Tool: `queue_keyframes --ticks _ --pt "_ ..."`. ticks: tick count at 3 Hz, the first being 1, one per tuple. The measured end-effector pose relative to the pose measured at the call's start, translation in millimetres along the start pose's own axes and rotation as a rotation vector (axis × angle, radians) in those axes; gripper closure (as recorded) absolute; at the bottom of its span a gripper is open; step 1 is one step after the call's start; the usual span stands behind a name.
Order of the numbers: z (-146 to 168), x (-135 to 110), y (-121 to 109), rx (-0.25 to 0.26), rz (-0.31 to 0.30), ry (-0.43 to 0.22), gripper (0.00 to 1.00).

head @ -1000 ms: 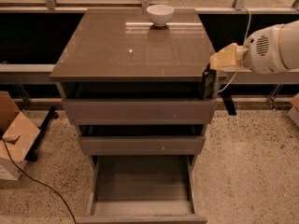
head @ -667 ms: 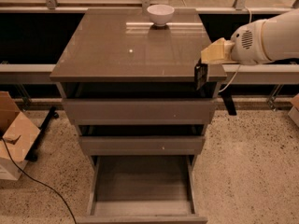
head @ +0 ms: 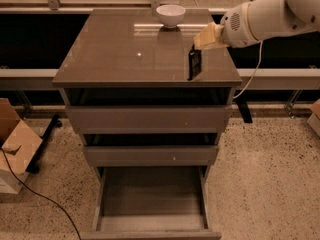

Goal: Pick rxbar chocolate from bottom drawer and place on counter

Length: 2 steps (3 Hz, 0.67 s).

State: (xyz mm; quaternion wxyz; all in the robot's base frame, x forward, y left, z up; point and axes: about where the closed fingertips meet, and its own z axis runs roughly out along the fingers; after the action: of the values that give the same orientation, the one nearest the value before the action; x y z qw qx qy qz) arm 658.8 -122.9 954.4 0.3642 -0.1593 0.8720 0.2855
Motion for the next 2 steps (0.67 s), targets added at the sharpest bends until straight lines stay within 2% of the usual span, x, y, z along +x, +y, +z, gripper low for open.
queue_keyframes --ticks 1,2 --pt "38 -24 2 -0.036 -0.042 0.043 1.0" --pt "60 -34 3 -0.058 -0.057 0.07 1.0"
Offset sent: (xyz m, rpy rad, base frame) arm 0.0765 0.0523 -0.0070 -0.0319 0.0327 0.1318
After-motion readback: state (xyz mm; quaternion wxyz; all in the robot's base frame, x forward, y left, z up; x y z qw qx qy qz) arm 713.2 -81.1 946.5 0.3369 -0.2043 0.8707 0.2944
